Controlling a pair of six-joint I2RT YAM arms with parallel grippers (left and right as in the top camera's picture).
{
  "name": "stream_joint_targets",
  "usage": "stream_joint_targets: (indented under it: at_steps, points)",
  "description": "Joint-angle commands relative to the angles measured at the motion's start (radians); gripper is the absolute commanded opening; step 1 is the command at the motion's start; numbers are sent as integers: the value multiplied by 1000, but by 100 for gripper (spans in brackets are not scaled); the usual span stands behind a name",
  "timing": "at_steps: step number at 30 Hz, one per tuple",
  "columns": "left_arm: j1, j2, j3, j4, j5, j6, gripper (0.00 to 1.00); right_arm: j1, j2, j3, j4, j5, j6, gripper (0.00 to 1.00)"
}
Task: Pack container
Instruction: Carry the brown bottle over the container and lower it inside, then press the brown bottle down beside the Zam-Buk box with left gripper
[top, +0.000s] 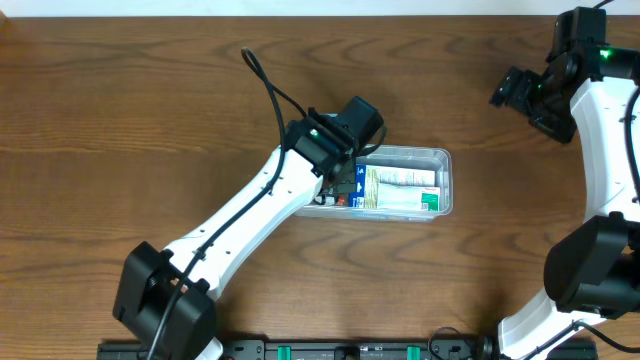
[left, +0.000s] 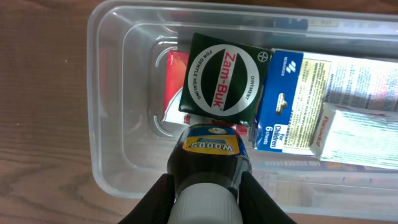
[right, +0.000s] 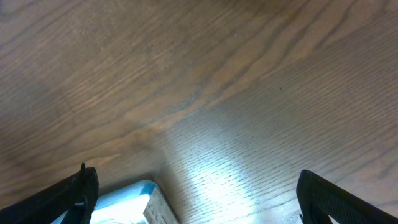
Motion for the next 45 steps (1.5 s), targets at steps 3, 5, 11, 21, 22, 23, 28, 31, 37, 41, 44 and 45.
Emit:
stream_joint_targets:
  at_steps: [3, 5, 11, 21, 22, 23, 28, 31, 37, 41, 44, 45]
  points:
    - [-2, 26, 16, -10, -22, -13, 19, -2, -14, 18, -1, 6, 8, 99]
    - [-2, 32, 6, -10, -19, -13, 19, -2, -14, 18, -1, 7, 8, 99]
    - [-2, 49, -8, -9, -20, -12, 19, -2, -14, 18, -1, 6, 8, 99]
    - [-4, 50, -30, -9, -19, -13, 19, -2, -14, 18, -1, 7, 8, 99]
    - [-4, 50, -39, -8, -19, -13, 19, -2, -14, 18, 0, 7, 8, 99]
    - [-7, 50, -52, -2, -18, -13, 19, -2, -14, 18, -1, 6, 8, 99]
    - [-15, 50, -113, 47, -19, -13, 19, -2, -14, 18, -1, 6, 8, 99]
    - [-15, 50, -133, 76, -19, -13, 19, -2, -14, 18, 0, 7, 8, 99]
    - [-15, 50, -140, 108, -19, -12, 29, -2, -14, 18, 0, 7, 8, 99]
    - [-15, 50, -140, 126, -19, -12, 71, -2, -14, 18, 0, 7, 8, 99]
    - [-15, 50, -140, 137, -20, -8, 80, -2, -14, 18, -1, 7, 8, 99]
    - [-15, 50, -140, 143, -20, 3, 85, -2, -14, 18, 0, 6, 8, 99]
